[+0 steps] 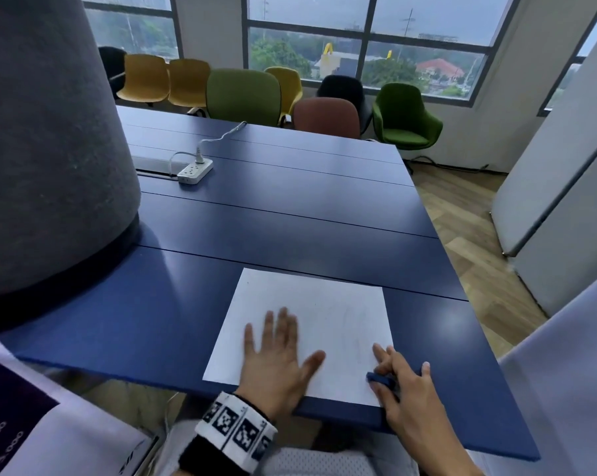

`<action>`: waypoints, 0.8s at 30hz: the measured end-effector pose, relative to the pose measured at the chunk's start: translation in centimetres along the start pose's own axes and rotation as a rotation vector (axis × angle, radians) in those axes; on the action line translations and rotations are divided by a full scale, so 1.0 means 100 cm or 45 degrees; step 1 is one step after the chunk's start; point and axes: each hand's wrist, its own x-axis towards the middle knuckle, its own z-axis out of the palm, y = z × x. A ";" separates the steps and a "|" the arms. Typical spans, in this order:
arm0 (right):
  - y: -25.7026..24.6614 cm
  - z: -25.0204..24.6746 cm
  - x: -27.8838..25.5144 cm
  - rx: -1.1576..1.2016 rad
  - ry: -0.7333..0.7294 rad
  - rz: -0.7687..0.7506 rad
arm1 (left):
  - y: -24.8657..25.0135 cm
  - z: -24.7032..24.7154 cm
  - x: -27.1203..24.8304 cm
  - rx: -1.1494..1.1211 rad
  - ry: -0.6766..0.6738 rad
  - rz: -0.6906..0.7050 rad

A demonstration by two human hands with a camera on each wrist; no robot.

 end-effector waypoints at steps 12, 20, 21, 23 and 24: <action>-0.014 -0.004 -0.005 -0.084 -0.003 0.058 | 0.029 -0.066 0.039 0.307 -0.047 0.125; -0.024 -0.014 -0.008 -0.143 -0.027 0.119 | 0.049 -0.032 0.055 0.234 -0.281 0.403; -0.022 -0.012 -0.007 -0.110 -0.018 0.095 | 0.038 -0.034 0.056 0.236 -0.269 0.345; -0.019 -0.009 -0.008 -0.084 0.000 0.080 | 0.015 -0.040 0.057 0.226 -0.241 0.154; -0.019 -0.009 -0.007 -0.086 -0.001 0.091 | 0.006 -0.044 0.058 0.218 -0.222 0.044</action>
